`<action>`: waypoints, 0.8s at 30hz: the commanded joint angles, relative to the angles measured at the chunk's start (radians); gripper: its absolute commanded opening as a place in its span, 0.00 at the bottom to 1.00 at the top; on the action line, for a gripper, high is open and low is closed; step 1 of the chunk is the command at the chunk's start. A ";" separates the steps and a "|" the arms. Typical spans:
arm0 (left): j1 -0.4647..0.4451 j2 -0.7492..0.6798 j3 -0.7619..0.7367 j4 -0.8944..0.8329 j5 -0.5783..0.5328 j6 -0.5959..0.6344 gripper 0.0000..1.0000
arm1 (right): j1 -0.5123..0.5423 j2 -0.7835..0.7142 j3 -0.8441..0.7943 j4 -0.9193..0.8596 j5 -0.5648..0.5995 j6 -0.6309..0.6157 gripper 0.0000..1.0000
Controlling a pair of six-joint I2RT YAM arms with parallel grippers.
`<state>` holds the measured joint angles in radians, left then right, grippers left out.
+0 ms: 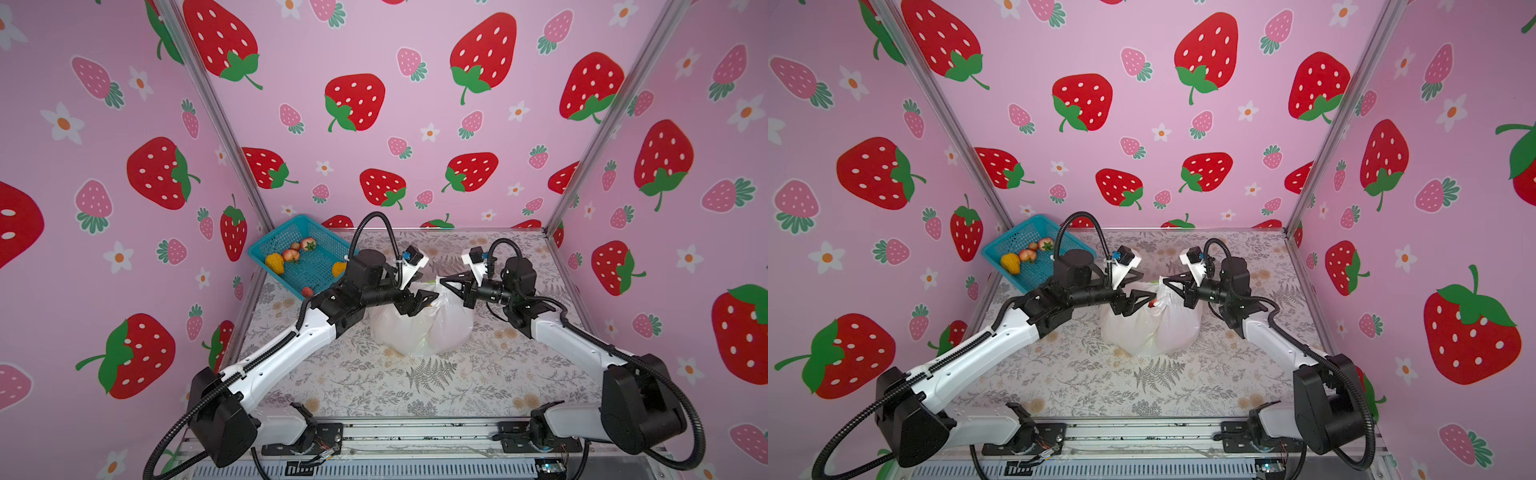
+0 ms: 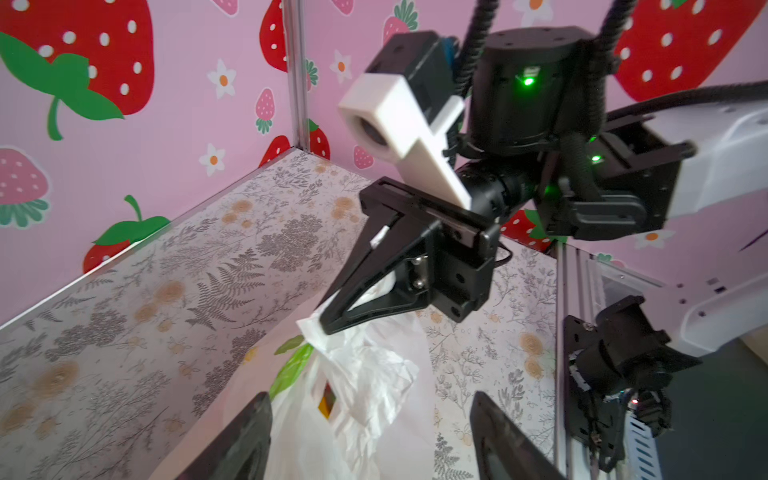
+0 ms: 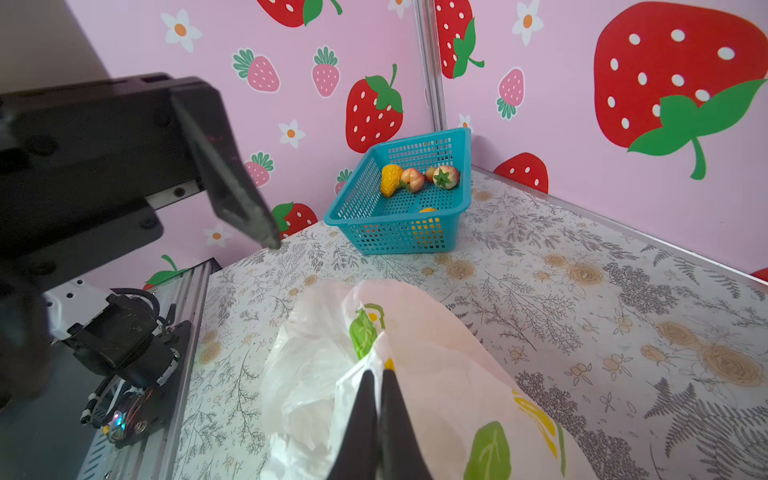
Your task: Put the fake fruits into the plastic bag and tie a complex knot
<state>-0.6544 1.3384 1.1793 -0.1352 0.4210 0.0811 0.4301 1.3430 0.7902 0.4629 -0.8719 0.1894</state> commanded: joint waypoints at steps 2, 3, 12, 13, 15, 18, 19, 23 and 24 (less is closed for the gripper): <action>0.002 0.110 0.118 -0.124 -0.073 0.095 0.80 | 0.003 -0.033 -0.014 0.070 -0.016 0.026 0.00; 0.004 0.136 0.141 -0.139 -0.073 0.111 0.80 | 0.006 -0.033 -0.013 0.079 -0.018 0.041 0.00; 0.004 0.256 0.192 -0.132 0.015 0.163 0.76 | 0.007 -0.025 -0.011 0.125 -0.012 0.135 0.00; 0.004 0.264 0.192 -0.129 0.016 0.166 0.74 | 0.007 -0.023 -0.009 0.125 -0.012 0.140 0.00; 0.005 0.275 0.196 -0.114 0.025 0.158 0.70 | 0.010 -0.022 -0.009 0.129 -0.012 0.140 0.00; 0.006 0.290 0.204 -0.095 0.048 0.149 0.62 | 0.012 -0.017 -0.011 0.129 -0.009 0.140 0.00; 0.007 0.295 0.208 -0.093 0.051 0.144 0.59 | 0.012 -0.015 -0.012 0.129 -0.008 0.140 0.00; 0.015 0.297 0.206 -0.074 0.078 0.129 0.48 | 0.012 -0.015 -0.016 0.128 0.000 0.137 0.00; 0.017 0.297 0.204 -0.070 0.080 0.128 0.43 | 0.012 -0.014 -0.016 0.128 0.002 0.137 0.00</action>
<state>-0.6441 1.6238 1.3418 -0.2356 0.4591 0.2081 0.4366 1.3392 0.7776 0.5468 -0.8700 0.3206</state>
